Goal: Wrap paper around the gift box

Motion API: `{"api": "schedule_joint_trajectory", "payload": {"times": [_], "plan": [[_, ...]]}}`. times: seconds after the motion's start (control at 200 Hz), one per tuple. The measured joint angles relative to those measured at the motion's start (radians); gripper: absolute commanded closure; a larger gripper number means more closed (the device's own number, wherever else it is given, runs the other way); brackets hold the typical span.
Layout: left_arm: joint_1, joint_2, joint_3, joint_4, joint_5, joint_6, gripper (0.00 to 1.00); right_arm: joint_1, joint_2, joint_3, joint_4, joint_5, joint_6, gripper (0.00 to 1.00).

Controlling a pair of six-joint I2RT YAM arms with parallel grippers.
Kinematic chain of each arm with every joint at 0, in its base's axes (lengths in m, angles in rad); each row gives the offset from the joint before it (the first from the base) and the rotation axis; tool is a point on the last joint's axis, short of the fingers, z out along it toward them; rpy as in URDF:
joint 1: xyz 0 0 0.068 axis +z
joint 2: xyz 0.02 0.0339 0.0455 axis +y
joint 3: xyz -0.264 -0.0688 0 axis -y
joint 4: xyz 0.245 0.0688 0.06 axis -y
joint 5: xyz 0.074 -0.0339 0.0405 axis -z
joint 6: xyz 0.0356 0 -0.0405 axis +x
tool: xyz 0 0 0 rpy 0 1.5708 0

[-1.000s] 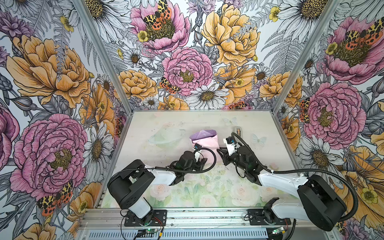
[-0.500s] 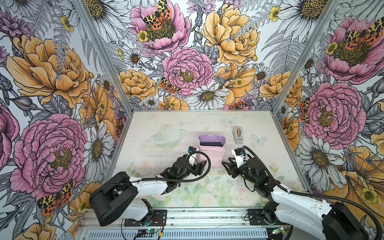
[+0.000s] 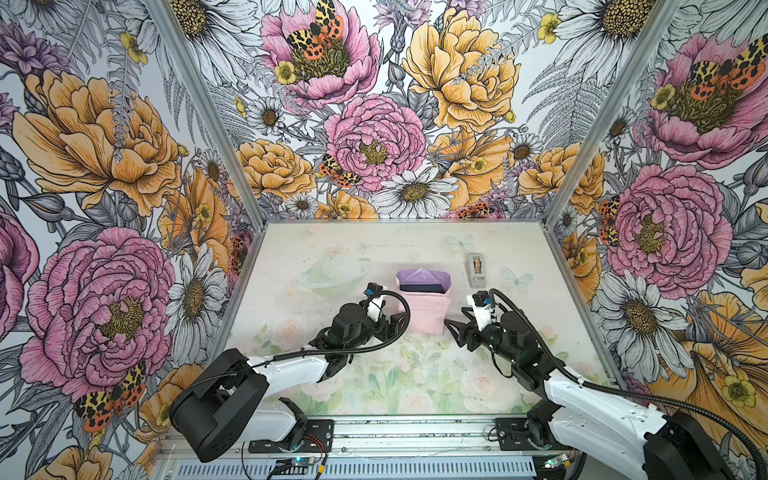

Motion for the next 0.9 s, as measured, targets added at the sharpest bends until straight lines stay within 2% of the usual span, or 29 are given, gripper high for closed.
{"api": "schedule_joint_trajectory", "payload": {"times": [0.2,0.505,0.705,0.901], "plan": [[0.015,0.055,0.022,0.033,0.053,0.009,0.16,-0.032,0.14,0.056,0.076,-0.09,-0.017,0.26],[0.044,0.145,0.069,0.069,0.116,0.004,0.19,-0.045,0.258,0.138,0.137,-0.16,-0.05,0.29],[0.044,0.163,0.091,0.098,0.151,-0.014,0.19,-0.047,0.303,0.161,0.145,-0.195,-0.053,0.29],[0.044,0.138,0.106,0.091,0.157,-0.021,0.18,-0.047,0.291,0.171,0.146,-0.212,-0.026,0.26]]}}
